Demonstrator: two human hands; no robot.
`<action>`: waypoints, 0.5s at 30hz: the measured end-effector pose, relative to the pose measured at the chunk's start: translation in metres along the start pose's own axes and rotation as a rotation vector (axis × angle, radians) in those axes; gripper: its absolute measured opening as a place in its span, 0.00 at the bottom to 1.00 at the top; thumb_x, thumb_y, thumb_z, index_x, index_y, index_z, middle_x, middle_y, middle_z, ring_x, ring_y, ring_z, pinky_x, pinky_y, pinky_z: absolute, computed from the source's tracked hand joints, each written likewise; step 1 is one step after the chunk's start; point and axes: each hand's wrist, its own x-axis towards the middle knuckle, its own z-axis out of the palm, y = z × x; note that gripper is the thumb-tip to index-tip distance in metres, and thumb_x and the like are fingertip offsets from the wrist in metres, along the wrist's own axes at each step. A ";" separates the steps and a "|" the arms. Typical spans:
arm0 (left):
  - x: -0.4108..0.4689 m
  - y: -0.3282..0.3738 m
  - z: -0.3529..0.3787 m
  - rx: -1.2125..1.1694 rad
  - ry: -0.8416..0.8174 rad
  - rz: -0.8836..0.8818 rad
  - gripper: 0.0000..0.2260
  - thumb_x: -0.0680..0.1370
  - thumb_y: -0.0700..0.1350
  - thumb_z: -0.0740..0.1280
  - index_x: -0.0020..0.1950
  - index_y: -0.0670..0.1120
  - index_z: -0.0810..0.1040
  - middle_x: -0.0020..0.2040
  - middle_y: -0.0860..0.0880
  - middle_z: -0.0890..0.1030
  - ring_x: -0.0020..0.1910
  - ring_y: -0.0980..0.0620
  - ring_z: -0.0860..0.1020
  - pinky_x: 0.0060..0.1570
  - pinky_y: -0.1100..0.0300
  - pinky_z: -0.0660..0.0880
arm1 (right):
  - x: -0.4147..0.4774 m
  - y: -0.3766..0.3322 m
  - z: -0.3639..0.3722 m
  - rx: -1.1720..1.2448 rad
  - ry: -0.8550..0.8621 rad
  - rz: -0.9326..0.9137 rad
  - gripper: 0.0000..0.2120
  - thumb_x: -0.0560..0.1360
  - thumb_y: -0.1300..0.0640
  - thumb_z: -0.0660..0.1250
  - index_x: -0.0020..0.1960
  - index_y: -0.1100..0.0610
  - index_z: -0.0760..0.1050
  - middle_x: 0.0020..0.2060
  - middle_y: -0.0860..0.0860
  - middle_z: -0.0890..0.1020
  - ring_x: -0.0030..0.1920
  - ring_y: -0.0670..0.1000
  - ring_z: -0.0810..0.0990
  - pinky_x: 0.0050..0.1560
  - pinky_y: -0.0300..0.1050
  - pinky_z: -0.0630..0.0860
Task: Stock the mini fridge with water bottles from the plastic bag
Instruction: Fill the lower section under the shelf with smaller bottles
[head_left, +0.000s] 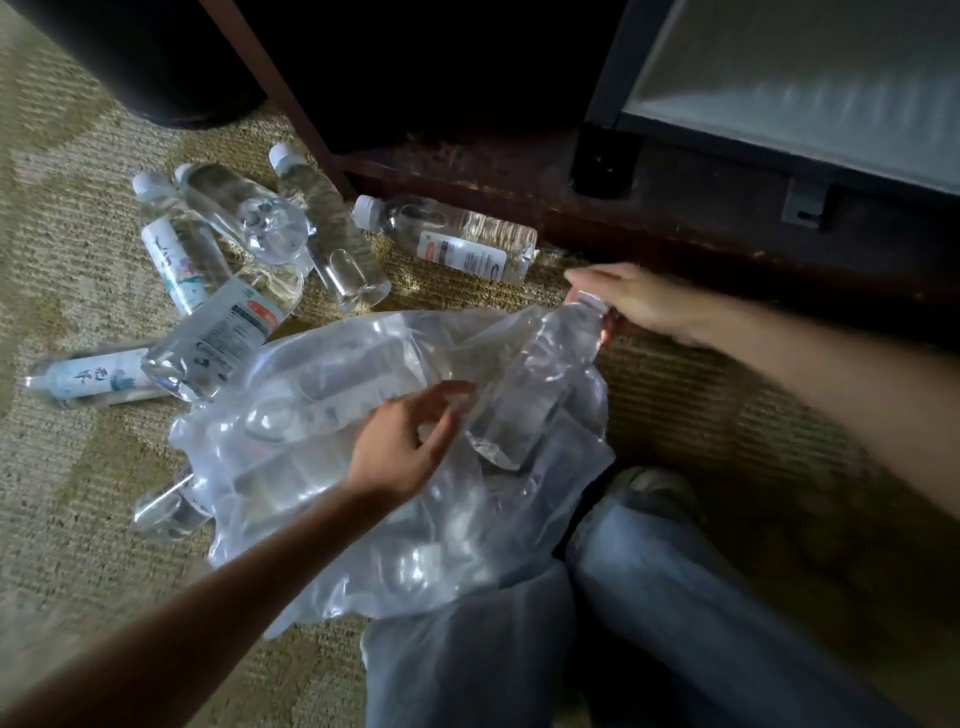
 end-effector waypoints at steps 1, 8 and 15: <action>0.003 0.010 0.003 -0.049 -0.027 -0.067 0.17 0.77 0.59 0.58 0.61 0.56 0.76 0.50 0.60 0.81 0.46 0.67 0.79 0.48 0.64 0.76 | 0.004 -0.005 0.006 0.048 0.029 -0.002 0.21 0.81 0.45 0.51 0.53 0.57 0.76 0.50 0.56 0.78 0.47 0.46 0.76 0.45 0.29 0.70; 0.023 0.042 0.042 0.039 -0.009 -0.262 0.32 0.69 0.63 0.70 0.67 0.50 0.66 0.60 0.49 0.78 0.53 0.49 0.78 0.48 0.54 0.77 | 0.031 -0.019 0.060 0.354 0.294 0.057 0.18 0.76 0.40 0.62 0.47 0.56 0.73 0.31 0.56 0.67 0.38 0.53 0.69 0.37 0.41 0.66; 0.034 0.057 0.050 0.002 0.083 -0.332 0.30 0.71 0.60 0.70 0.65 0.47 0.65 0.56 0.48 0.79 0.51 0.46 0.79 0.44 0.55 0.75 | 0.026 -0.018 0.064 0.414 0.340 0.073 0.20 0.76 0.40 0.61 0.43 0.58 0.74 0.28 0.51 0.64 0.32 0.50 0.65 0.34 0.40 0.64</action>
